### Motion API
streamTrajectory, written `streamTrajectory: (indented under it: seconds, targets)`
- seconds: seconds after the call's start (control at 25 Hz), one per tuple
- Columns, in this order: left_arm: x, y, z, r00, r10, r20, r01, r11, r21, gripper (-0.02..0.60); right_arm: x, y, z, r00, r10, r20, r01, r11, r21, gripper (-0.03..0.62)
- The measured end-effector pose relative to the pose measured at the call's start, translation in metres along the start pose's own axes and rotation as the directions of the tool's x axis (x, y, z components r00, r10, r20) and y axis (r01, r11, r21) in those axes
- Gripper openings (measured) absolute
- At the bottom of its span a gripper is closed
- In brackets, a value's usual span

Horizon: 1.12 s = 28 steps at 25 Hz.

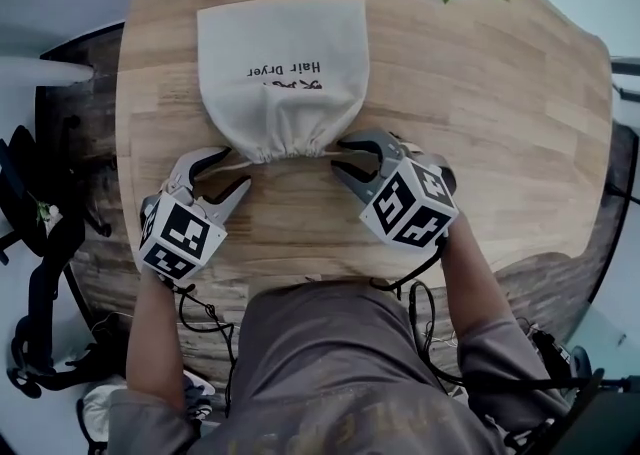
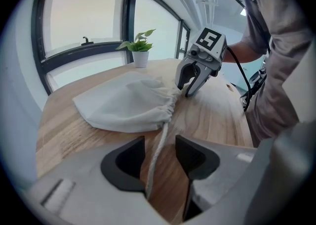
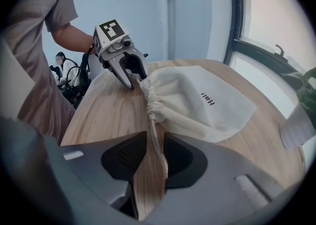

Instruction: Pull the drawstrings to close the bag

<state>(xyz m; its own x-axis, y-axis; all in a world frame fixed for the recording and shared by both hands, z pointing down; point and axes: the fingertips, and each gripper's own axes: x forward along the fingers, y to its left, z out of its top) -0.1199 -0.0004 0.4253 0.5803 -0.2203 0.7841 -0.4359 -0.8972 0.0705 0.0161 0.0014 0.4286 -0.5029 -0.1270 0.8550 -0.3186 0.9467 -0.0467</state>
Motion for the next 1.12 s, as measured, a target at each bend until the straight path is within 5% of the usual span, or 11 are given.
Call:
streamTrajectory:
  seconds: [0.36, 0.52, 0.68, 1.12]
  targets:
    - [-0.001, 0.003, 0.0, 1.0, 0.005, 0.02, -0.005, 1.0, 0.015, 0.143, 0.0, -0.001, 0.001, 1.0, 0.003, 0.008, -0.003, 1.0, -0.011, 0.121]
    - [0.0, 0.002, 0.001, 1.0, 0.013, 0.029, -0.014, 1.0, 0.021, 0.057, 0.001, -0.001, 0.002, 1.0, -0.008, 0.014, 0.009, 1.0, -0.023, 0.045]
    - [0.0, 0.003, 0.001, 0.999, 0.028, 0.025, -0.029, 0.999, 0.035, 0.015, 0.001, -0.002, 0.003, 1.0, -0.013, 0.025, 0.014, 1.0, -0.014, 0.041]
    - [-0.007, 0.004, -0.008, 0.997, 0.046, 0.056, -0.045, 0.999, -0.022, 0.006, -0.004, -0.001, -0.007, 0.998, -0.004, 0.059, 0.003, 1.0, 0.019, 0.035]
